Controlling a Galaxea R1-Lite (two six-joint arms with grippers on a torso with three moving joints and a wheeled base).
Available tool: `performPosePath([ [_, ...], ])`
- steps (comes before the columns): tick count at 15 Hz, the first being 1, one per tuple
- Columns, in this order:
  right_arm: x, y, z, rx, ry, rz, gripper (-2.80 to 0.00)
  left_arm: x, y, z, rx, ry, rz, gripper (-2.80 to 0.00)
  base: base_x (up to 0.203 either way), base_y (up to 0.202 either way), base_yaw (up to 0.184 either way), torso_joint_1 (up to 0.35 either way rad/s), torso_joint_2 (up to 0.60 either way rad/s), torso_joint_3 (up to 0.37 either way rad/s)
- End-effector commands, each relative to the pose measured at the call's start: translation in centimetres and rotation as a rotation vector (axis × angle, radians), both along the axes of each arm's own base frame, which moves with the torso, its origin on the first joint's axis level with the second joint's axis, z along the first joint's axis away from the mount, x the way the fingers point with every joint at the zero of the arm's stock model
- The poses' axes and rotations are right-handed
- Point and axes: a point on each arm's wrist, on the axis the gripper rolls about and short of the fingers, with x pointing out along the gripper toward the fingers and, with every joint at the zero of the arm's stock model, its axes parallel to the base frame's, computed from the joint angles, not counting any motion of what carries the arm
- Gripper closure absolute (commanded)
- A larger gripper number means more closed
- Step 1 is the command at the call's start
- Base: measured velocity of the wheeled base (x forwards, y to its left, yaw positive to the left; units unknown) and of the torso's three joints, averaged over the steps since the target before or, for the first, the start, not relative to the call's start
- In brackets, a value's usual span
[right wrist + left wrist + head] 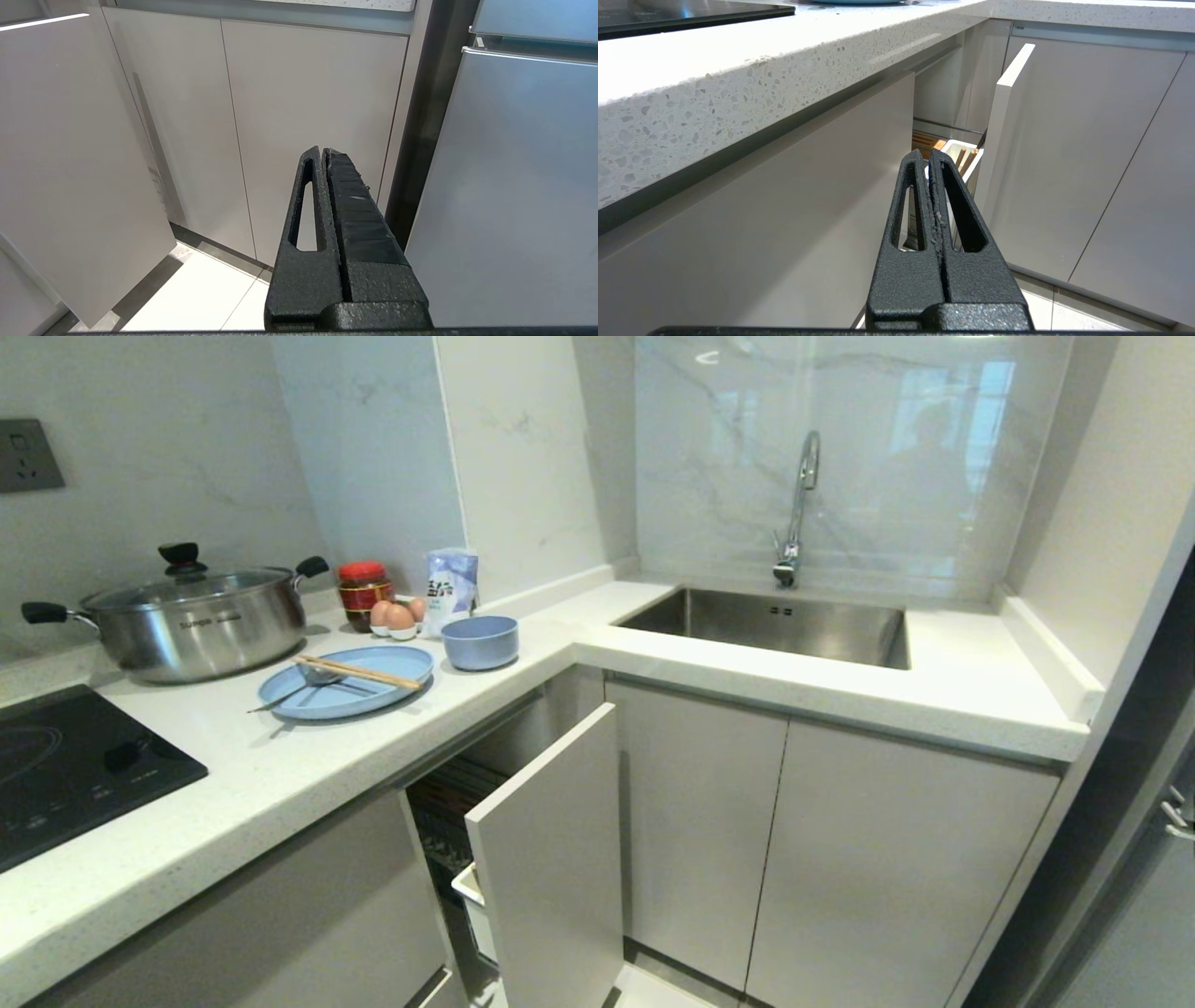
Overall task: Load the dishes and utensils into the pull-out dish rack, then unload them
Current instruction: Open the cupboard
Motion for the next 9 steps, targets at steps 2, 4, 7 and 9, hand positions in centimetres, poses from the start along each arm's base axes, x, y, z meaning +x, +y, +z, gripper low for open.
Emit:
performPosePath([
  [2, 0.00, 0.00, 0.00, 0.000, 0.000, 0.001, 0.00, 0.11, 0.00, -0.38, 0.000, 0.014, 0.000, 0.00, 0.000, 0.000, 0.000, 0.000, 0.00, 0.000],
  [4, 0.00, 0.00, 0.00, 0.000, 0.000, 0.001, 0.00, 0.11, 0.00, -0.38, 0.000, 0.014, 0.000, 0.00, 0.000, 0.000, 0.000, 0.000, 0.00, 0.000],
  [7, 0.00, 0.00, 0.00, 0.000, 0.000, 0.001, 0.00, 0.11, 0.00, -0.38, 0.000, 0.014, 0.000, 0.00, 0.000, 0.000, 0.000, 0.000, 0.00, 0.000],
  [9, 0.00, 0.00, 0.00, 0.000, 0.000, 0.001, 0.00, 0.11, 0.00, -0.38, 0.000, 0.014, 0.000, 0.00, 0.000, 0.000, 0.000, 0.000, 0.00, 0.000],
])
